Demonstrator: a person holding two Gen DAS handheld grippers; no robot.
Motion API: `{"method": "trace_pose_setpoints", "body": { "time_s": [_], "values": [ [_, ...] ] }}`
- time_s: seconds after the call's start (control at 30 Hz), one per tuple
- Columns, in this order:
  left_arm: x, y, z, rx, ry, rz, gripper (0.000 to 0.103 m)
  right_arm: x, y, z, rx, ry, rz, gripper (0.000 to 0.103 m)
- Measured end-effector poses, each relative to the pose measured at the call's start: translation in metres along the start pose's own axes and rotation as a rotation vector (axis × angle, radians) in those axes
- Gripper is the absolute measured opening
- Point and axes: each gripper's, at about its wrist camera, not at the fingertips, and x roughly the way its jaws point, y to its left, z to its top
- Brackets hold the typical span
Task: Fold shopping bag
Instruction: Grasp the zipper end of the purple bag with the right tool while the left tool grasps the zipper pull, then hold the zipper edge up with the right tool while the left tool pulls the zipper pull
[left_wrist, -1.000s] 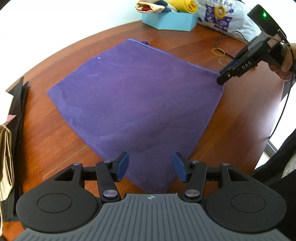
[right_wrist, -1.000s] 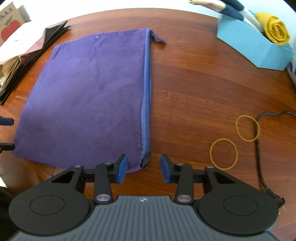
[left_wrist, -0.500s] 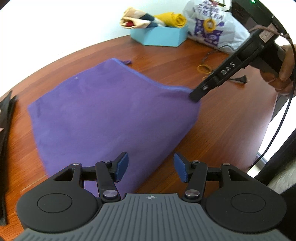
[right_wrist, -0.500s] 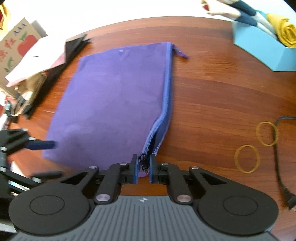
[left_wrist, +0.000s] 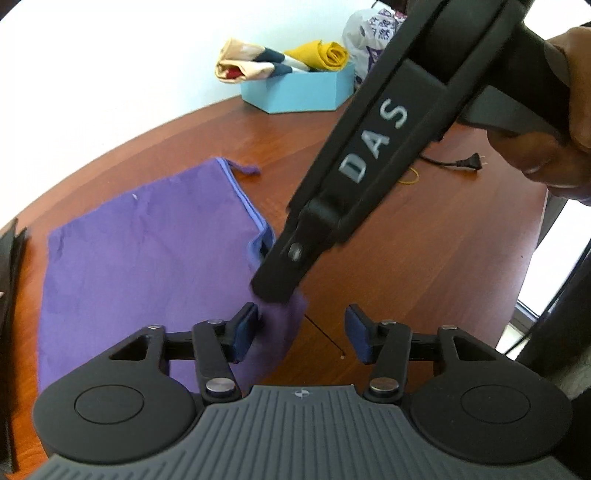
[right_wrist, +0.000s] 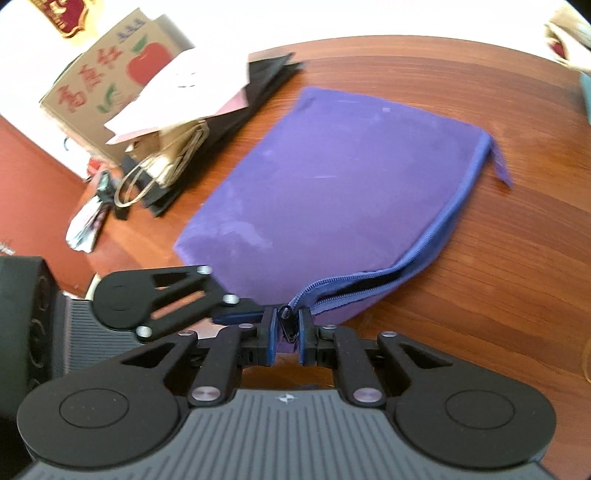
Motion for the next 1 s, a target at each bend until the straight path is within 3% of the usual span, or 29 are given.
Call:
{"method": "trace_pose_setpoints", "body": {
  "time_s": [0.1,0.2,0.23,0.3,0.53,0.7,0.83,1.0],
  "values": [
    [-0.005,0.006,-0.007,-0.041,-0.002,0.028,0.010,0.002,0.006,0.003,-0.030,0.008,0.019,0.016],
    [-0.011,0.008,-0.012,-0.058,-0.008,0.047,0.007,-0.002,0.008,0.006,-0.057,0.004,0.044,0.026],
    [-0.016,0.010,-0.016,-0.081,-0.012,0.053,0.007,-0.002,0.008,0.007,-0.078,0.001,0.043,0.034],
    [-0.026,0.015,-0.023,-0.136,-0.021,0.063,0.007,-0.006,0.008,0.009,-0.119,-0.010,0.029,0.037],
    [-0.047,0.046,-0.053,-0.362,-0.049,0.057,0.007,-0.016,-0.016,0.012,-0.260,-0.009,-0.108,0.048],
    [-0.066,0.058,-0.063,-0.452,-0.095,0.105,0.007,-0.015,-0.040,0.013,-0.363,0.016,-0.200,0.052],
    [-0.077,0.071,-0.070,-0.521,-0.123,0.134,0.007,-0.009,-0.056,0.013,-0.455,0.029,-0.232,0.064],
    [-0.096,0.079,-0.073,-0.572,-0.165,0.153,0.007,0.006,-0.063,0.012,-0.589,0.057,-0.239,0.070]
  ]
}}
